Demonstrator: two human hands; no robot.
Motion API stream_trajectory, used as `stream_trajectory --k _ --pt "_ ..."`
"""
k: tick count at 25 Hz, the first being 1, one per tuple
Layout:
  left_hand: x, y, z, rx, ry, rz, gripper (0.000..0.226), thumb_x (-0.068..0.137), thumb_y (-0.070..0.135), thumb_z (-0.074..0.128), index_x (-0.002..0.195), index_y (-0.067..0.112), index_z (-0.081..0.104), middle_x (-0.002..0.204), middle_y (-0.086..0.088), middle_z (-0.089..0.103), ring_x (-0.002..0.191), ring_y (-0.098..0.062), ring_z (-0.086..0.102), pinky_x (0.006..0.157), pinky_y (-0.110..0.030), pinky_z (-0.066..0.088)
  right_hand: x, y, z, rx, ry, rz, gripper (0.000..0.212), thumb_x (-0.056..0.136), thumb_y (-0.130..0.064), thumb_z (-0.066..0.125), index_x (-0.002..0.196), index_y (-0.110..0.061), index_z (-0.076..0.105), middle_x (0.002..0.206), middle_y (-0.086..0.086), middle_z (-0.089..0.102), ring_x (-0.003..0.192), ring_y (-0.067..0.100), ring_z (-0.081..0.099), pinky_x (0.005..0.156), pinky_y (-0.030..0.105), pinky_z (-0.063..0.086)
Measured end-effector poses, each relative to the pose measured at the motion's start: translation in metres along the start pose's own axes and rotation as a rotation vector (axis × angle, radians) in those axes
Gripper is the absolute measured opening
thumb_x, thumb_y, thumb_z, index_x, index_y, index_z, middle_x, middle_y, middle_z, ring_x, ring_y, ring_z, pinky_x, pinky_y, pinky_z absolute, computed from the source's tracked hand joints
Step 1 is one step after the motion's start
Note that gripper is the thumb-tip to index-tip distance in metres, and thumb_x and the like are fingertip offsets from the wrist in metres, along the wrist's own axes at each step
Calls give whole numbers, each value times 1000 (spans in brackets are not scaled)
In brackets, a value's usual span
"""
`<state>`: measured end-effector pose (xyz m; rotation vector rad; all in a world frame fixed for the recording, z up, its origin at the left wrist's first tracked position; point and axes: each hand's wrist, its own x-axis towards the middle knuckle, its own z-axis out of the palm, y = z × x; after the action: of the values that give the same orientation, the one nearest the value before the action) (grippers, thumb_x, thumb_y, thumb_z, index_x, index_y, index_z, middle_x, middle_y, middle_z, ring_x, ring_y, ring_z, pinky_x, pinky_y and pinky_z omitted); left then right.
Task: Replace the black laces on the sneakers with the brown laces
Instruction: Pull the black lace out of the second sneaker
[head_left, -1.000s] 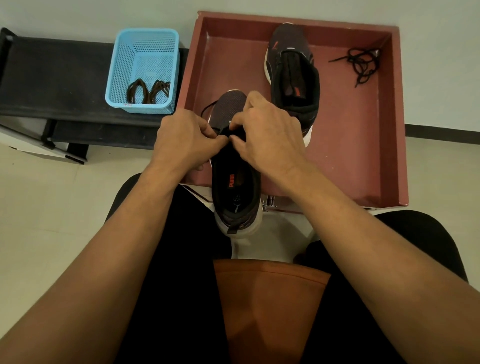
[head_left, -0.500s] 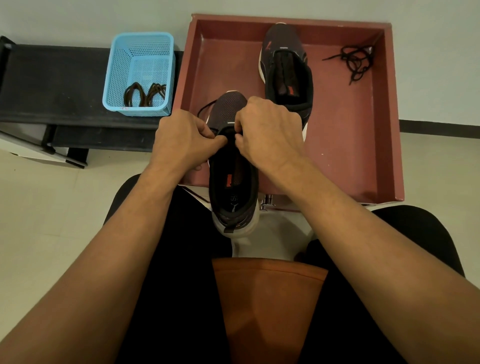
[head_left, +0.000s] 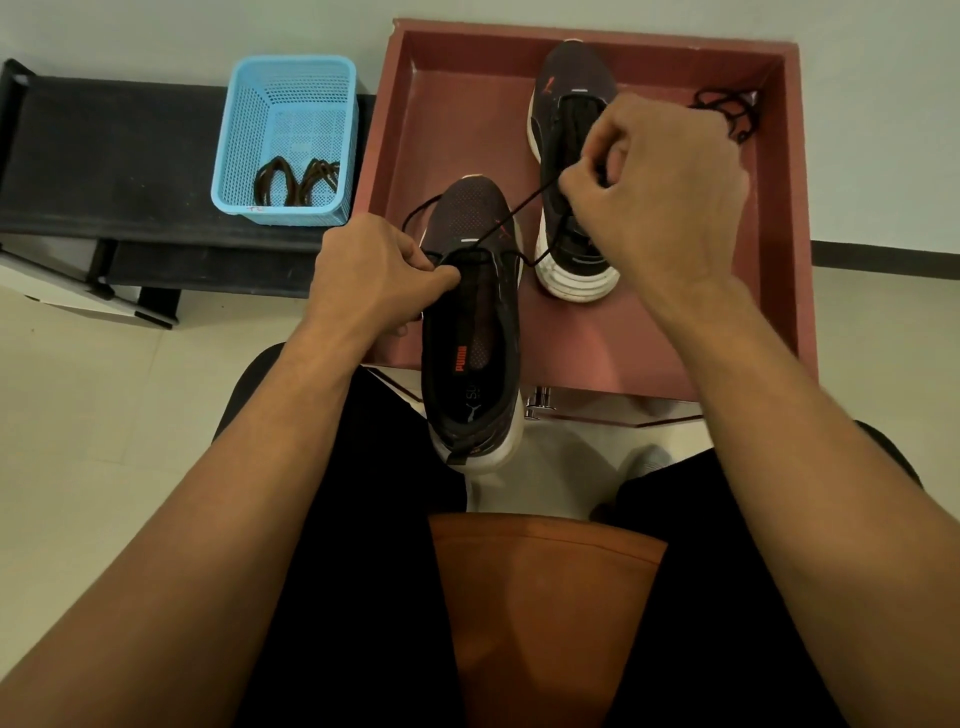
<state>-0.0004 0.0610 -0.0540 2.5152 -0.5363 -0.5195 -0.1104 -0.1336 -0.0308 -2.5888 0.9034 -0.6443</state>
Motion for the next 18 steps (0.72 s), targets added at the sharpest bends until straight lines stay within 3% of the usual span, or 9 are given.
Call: stream_trajectory --k 3,9,11,13,15,18 --pt "0 -1 0 5 -1 1 19 84 36 78 69 24 73 54 2 69 40 -8 65 55 -15 48 8 15 -8 72 95 90 20 90 -41 57 97 -27 68 76 -16 61 73 3 63 74 26 56" --pt "2 -3 0 14 -2 2 19 83 35 78 68 24 72 56 2 69 40 -10 65 60 -24 59 14 24 -16 141 207 156 26 90 -37 54 102 -17 65 77 -11 61 61 -1 54 64 8 43" --pt "2 -2 2 3 -14 -4 20 79 38 79 68 24 71 57 4 69 45 -14 68 66 -34 64 10 19 -12 131 143 116 21 90 -37 58 100 -20 65 75 -15 61 61 -3 56 66 9 47" --pt "0 -1 2 27 6 12 22 69 48 74 68 27 68 63 8 68 62 -20 71 74 -43 64 4 13 -4 126 21 31 13 88 -37 63 95 -26 63 71 -16 62 65 2 62 70 22 56" --pt "1 -1 5 62 28 86 20 65 47 70 75 30 64 70 12 65 73 -17 68 77 -45 61 -2 6 5 136 -121 -60 9 85 -35 67 89 -29 63 70 -14 64 68 6 65 70 35 59" --pt "4 3 10 87 31 252 17 76 38 72 93 36 71 76 12 61 74 -12 61 72 -41 57 -12 -7 18 140 -334 -139 13 88 -41 72 85 -28 71 69 -17 61 70 4 64 73 35 61"
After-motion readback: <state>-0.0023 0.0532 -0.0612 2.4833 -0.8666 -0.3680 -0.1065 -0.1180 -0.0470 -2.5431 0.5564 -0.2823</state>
